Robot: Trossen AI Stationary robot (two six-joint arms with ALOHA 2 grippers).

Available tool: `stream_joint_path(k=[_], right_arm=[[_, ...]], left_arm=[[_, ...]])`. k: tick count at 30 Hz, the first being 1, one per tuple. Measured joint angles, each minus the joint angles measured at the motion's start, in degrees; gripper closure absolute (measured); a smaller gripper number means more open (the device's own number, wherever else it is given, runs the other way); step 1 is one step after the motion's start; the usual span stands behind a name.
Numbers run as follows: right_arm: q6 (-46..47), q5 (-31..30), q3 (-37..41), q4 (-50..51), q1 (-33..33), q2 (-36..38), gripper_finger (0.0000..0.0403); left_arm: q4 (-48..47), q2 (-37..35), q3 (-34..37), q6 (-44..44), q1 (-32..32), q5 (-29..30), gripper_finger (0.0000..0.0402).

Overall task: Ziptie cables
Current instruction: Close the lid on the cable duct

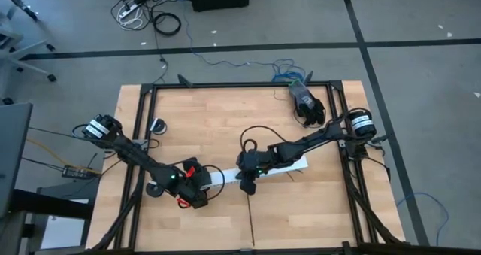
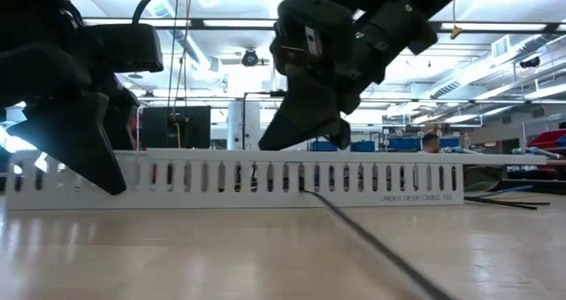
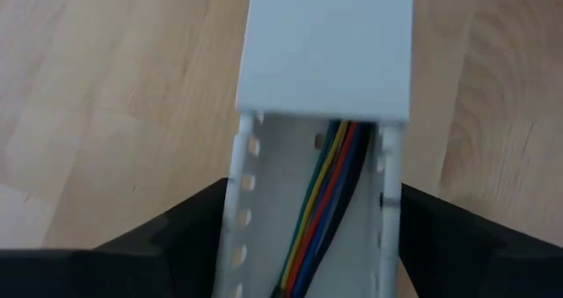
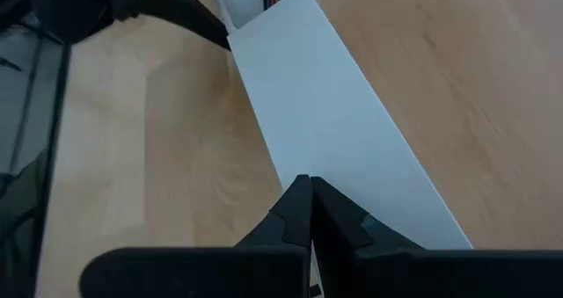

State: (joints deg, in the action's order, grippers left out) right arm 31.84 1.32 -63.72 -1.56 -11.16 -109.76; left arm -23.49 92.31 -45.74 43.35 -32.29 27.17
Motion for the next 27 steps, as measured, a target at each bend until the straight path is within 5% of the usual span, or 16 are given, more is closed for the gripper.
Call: stream_joint_path(k=[19, 27], right_arm=[[-0.2, 2.13, 0.2, -2.84, 0.94, -1.59, 0.0402], [-1.68, 10.26, 0.08, -11.24, 2.87, -5.55, 0.0402]], left_arm=[[0.7, 0.61, -0.09, -1.03, -0.02, 0.11, 0.0175], [1.05, 0.72, -0.04, -1.38, 0.01, 0.08, 0.0175]])
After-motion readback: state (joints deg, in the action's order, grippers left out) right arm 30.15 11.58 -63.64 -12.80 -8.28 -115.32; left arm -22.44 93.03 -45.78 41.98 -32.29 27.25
